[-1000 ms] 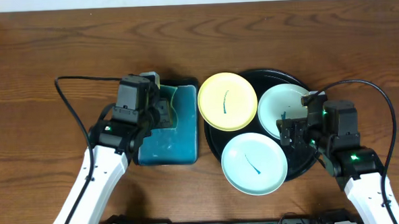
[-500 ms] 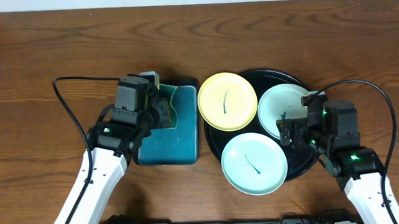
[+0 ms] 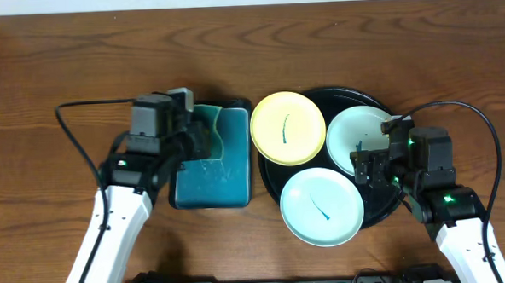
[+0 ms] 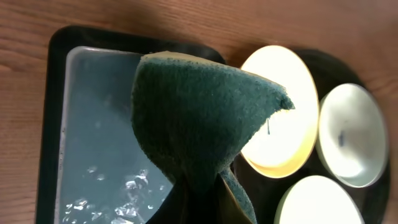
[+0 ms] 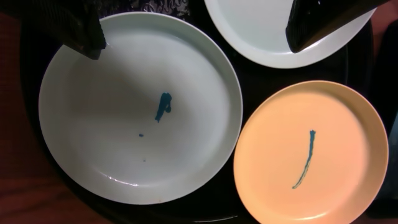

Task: Clean dirty plates on tray and stack at the side
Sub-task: 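Lift the sponge out and hold it above the basin's left edge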

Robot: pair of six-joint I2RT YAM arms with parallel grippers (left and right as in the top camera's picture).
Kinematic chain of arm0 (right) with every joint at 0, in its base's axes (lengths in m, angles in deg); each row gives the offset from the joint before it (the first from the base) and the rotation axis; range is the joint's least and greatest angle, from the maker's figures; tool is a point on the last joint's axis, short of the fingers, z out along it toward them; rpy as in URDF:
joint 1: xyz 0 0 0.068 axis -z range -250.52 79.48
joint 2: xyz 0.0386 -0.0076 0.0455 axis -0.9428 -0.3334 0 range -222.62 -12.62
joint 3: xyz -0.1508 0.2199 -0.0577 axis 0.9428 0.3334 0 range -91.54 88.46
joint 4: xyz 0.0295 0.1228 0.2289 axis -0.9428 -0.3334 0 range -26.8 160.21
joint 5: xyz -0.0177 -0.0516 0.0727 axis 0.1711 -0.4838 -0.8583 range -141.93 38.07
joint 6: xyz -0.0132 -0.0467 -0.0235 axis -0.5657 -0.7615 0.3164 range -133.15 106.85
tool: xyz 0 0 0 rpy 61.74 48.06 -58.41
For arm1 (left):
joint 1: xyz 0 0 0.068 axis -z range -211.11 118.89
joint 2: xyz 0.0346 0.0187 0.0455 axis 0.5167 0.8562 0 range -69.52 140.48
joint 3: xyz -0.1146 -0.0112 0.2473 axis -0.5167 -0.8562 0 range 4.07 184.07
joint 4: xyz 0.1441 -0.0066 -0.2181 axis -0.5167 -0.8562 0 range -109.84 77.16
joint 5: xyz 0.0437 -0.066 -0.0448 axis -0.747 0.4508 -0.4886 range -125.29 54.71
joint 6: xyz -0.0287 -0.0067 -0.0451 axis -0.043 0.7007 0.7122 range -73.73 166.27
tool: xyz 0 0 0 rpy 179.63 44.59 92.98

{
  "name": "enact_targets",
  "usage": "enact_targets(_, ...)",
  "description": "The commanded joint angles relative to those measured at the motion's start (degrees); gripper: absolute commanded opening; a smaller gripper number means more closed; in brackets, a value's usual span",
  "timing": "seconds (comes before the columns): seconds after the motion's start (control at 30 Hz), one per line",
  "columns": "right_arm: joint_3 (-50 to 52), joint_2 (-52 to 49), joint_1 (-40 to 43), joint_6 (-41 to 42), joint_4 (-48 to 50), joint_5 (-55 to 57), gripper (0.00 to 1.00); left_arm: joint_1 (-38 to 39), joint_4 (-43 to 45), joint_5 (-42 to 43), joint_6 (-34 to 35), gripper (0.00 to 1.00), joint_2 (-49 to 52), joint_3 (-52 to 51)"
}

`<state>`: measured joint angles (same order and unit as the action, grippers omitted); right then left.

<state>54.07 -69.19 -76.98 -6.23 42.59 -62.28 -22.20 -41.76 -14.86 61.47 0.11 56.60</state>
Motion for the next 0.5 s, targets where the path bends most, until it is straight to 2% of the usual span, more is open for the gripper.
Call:
enact_targets(0.0, -1.07, -0.11, 0.37, -0.79, -0.04, -0.22, 0.92, -3.8, 0.42, 9.7, -0.28, 0.08, -0.13, 0.37)
enact_targets(0.2, -1.07, -0.11, 0.37, -0.79, -0.07, -0.22, 0.92, -9.29, 0.81, 21.07, -0.31, 0.08, 2.29, 0.09)
enact_targets(0.47, -1.07, -0.11, 0.37, -0.81, -0.07, -0.22, 0.92, -13.18, 0.81, 28.89, -0.35, 0.07, 8.15, 0.09)
